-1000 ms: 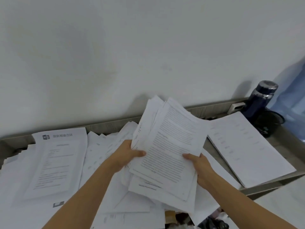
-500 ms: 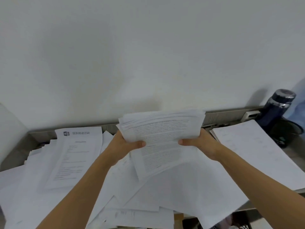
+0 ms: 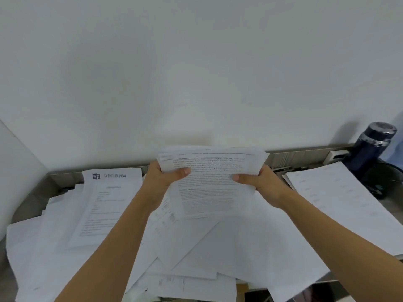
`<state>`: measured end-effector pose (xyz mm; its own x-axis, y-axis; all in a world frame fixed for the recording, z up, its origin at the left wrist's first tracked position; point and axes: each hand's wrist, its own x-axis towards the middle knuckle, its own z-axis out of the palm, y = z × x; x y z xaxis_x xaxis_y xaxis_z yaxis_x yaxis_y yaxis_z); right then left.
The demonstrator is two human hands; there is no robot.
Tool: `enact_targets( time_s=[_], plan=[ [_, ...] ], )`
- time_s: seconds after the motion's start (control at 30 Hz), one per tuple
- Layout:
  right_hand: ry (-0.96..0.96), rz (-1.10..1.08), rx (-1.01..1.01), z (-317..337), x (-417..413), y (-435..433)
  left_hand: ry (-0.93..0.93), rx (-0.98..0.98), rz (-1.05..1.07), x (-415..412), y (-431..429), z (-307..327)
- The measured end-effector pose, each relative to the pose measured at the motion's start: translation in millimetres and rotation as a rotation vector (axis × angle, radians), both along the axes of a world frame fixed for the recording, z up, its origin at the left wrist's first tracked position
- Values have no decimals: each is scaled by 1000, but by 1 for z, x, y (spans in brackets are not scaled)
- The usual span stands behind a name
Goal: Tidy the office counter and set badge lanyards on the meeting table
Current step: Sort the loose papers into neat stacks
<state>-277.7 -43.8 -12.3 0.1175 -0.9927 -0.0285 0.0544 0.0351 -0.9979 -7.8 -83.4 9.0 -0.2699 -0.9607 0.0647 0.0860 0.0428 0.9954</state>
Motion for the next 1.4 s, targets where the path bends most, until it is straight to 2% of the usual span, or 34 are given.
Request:
enact_targets(
  time_s=[0.23,0.37,0.43,0.53,0.63,0.8,0.97,1.2,1.3,1.4],
  plan=[
    [-111,-135,95,-16,23,-5,-1,59,-15,2,4,-27],
    [89,2,161,-32,20,3,-25,83,-2,-3,4,-33],
    [129,-17,179,-30,10,7,11,110,36,-10,1,-26],
    [54,-107,195,-19,-17,12,124,161,63,-32,-2,-8],
    [69,-220,168,-10,-39,18,213,244,90,-58,-5,-5],
    [333,-439,138,-12,-109,43,269,523,13,-141,-1,-27],
    [450,-591,246,-32,-209,76,63,609,-131,-235,25,-55],
    [635,-645,414,-71,-314,98,-168,669,-246,-330,63,-96],
    [799,-605,434,-83,-333,99,-290,633,-219,-350,74,-109],
    [1066,-523,443,-98,-343,102,-397,529,-131,-363,78,-123]
  ],
)
